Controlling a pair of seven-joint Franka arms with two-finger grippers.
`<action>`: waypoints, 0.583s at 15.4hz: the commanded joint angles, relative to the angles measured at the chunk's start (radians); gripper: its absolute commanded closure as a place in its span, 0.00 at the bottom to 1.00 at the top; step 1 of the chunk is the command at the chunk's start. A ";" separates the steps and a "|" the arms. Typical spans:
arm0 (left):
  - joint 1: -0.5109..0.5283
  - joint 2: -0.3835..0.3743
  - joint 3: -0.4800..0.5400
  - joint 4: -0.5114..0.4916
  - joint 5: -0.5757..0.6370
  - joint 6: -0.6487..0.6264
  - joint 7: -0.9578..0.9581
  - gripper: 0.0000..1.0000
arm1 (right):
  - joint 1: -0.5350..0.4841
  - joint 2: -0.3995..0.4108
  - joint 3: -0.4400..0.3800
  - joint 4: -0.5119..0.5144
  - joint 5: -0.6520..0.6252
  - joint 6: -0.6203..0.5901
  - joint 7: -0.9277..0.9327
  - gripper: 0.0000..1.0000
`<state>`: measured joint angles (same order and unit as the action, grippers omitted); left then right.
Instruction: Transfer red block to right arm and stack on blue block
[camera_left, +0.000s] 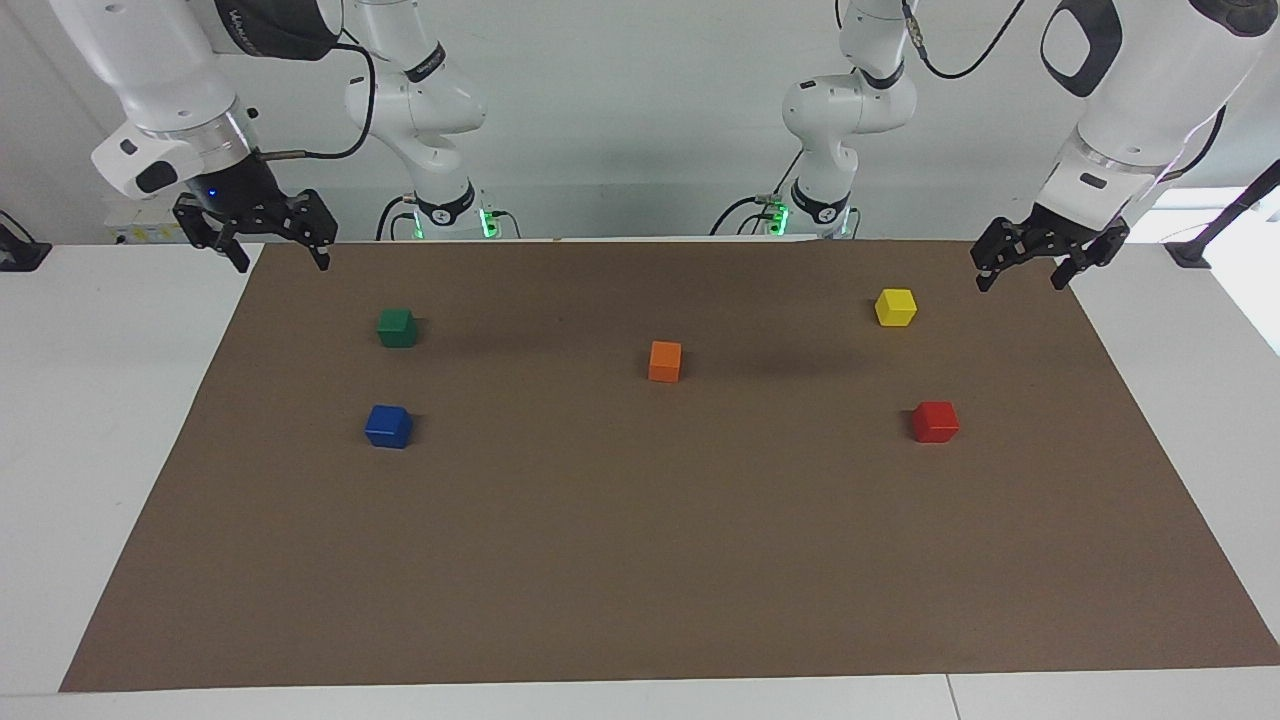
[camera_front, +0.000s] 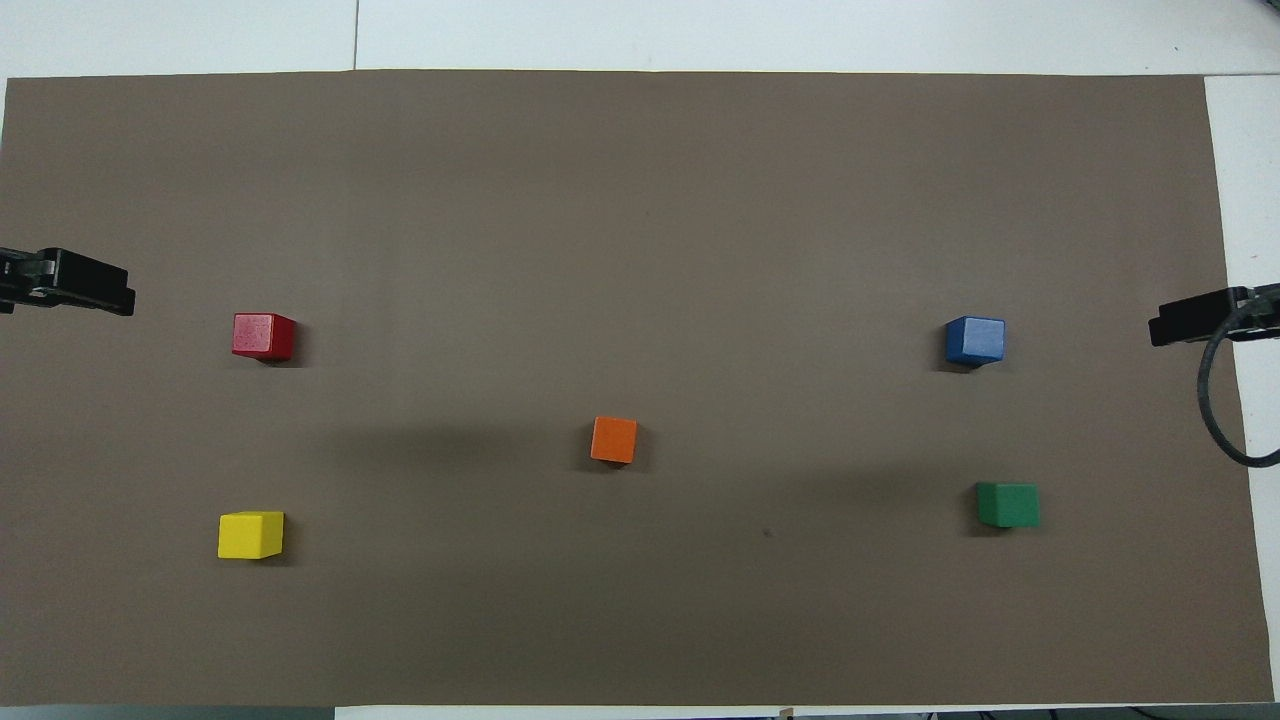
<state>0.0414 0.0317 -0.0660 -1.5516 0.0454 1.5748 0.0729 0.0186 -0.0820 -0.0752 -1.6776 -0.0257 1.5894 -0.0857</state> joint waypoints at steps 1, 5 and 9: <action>-0.014 -0.007 0.012 0.005 -0.016 -0.015 0.004 0.00 | -0.017 -0.007 0.009 0.003 0.017 -0.020 0.010 0.00; -0.012 -0.030 0.022 -0.053 -0.016 0.033 0.001 0.00 | -0.017 -0.007 0.009 0.003 0.018 -0.022 0.010 0.00; 0.004 -0.073 0.023 -0.191 -0.016 0.176 -0.068 0.00 | -0.017 -0.007 0.009 0.003 0.017 -0.025 0.010 0.00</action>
<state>0.0418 0.0126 -0.0559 -1.6209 0.0453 1.6390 0.0356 0.0185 -0.0821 -0.0752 -1.6776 -0.0257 1.5864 -0.0857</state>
